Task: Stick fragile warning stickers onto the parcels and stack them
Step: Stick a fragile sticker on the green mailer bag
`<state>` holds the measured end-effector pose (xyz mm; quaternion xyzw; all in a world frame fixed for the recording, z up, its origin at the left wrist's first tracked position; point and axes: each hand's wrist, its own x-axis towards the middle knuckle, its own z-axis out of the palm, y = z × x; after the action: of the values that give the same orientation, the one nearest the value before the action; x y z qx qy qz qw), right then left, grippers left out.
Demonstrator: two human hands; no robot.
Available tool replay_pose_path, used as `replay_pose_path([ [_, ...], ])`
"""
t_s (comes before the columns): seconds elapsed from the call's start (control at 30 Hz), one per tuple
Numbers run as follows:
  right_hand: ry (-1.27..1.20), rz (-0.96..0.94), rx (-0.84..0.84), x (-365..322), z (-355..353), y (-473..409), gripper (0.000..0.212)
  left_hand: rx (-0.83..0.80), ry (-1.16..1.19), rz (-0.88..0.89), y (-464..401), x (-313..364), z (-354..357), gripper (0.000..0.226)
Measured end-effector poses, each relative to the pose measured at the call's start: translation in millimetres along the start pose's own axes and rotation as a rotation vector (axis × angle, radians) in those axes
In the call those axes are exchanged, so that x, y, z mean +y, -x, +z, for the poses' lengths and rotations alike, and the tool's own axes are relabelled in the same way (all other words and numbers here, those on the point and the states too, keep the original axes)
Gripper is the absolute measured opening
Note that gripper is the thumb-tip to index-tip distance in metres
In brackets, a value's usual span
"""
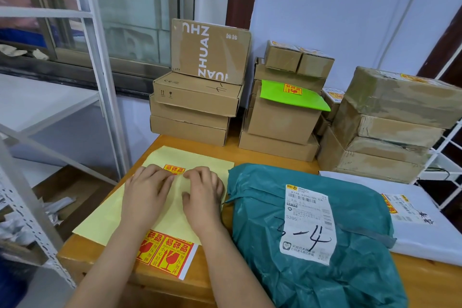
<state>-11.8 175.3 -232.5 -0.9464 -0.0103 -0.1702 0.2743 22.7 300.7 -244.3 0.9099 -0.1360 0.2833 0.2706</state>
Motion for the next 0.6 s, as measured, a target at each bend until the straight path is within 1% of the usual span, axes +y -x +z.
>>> replay_pose_path([
  [0.13, 0.024, -0.008, -0.046, 0, 1, 0, 0.034, 0.026, 0.096, -0.115, -2, -1, 0, 0.014],
  [0.27, 0.046, 0.001, -0.093, 1, 2, 1, 0.035, 0.111, 0.191, -0.213, -1, -1, -2, 0.016],
  [0.37, 0.053, -0.006, -0.109, 0, 1, 1, 0.035, 0.165, 0.23, -0.196, 1, 3, -7, 0.014],
  [0.5, 0.104, -0.018, -0.151, 0, 0, 2, 0.038, 0.169, 0.301, -0.115, 3, 8, -9, 0.01],
  [0.6, 0.147, -0.049, -0.185, 0, 1, 2, 0.043, 0.19, 0.341, -0.127, 3, 12, -12, 0.012],
])
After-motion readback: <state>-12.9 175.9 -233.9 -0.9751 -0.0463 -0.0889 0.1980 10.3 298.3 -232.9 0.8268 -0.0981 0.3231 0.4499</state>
